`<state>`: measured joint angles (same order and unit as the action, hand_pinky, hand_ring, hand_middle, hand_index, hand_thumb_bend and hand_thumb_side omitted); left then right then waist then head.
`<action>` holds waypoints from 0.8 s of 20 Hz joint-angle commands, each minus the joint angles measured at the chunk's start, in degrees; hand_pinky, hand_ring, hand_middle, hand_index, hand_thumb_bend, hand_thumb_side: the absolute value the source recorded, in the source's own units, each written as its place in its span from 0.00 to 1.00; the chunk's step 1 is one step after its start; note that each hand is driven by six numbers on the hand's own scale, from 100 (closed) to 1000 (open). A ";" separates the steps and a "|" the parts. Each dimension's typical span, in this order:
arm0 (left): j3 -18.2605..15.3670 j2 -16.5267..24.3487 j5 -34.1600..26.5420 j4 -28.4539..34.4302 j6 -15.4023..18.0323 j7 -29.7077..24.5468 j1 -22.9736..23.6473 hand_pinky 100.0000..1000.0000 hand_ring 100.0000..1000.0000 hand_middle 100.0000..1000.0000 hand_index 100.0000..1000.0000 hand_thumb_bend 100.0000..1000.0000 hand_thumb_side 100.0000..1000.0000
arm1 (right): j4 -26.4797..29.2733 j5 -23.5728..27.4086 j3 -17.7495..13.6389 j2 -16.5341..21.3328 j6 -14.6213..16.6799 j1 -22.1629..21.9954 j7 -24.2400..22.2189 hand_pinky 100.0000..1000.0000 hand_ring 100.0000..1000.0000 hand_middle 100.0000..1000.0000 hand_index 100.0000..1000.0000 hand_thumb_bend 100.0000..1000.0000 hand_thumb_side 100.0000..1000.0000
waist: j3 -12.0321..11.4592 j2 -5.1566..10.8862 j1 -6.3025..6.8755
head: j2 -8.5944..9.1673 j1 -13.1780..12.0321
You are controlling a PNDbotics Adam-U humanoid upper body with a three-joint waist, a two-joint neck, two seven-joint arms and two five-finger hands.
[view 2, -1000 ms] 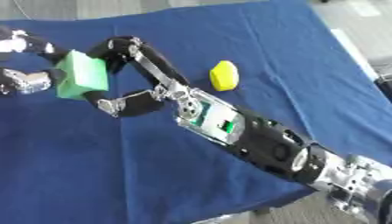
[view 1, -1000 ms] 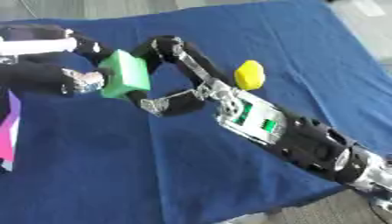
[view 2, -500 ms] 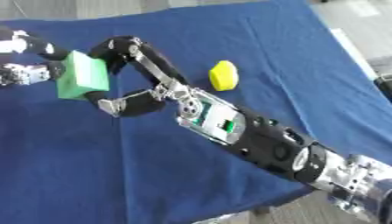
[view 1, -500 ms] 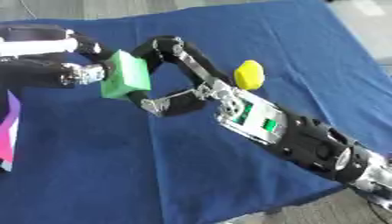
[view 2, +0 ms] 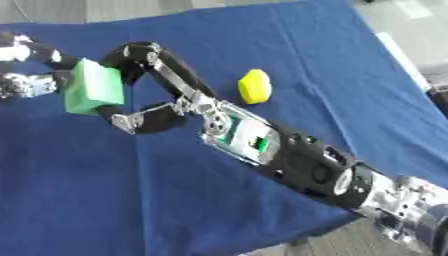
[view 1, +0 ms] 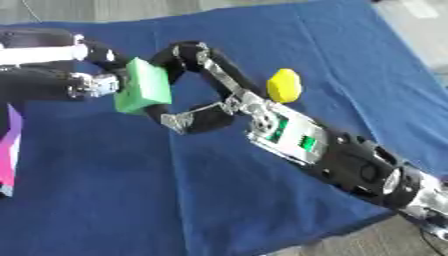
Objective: Pick up the objects with one hand, pass them to the other hand, and then place them into the box on the other side of the table.
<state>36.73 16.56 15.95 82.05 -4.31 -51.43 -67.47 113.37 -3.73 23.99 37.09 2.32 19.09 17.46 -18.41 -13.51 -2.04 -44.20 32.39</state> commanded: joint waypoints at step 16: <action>2.43 -1.75 -0.56 1.77 -0.66 -0.53 -0.37 1.00 0.85 0.68 0.88 0.00 0.52 | 1.22 0.40 -1.38 1.29 0.29 0.99 0.30 0.54 0.54 0.51 0.57 0.12 0.00 | 0.32 0.62 0.59 | 0.08 0.00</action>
<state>37.27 16.56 16.26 82.07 -5.13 -51.39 -67.47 113.37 -3.67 24.10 37.19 2.32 18.77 17.36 -18.12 -13.51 -2.04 -44.20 32.38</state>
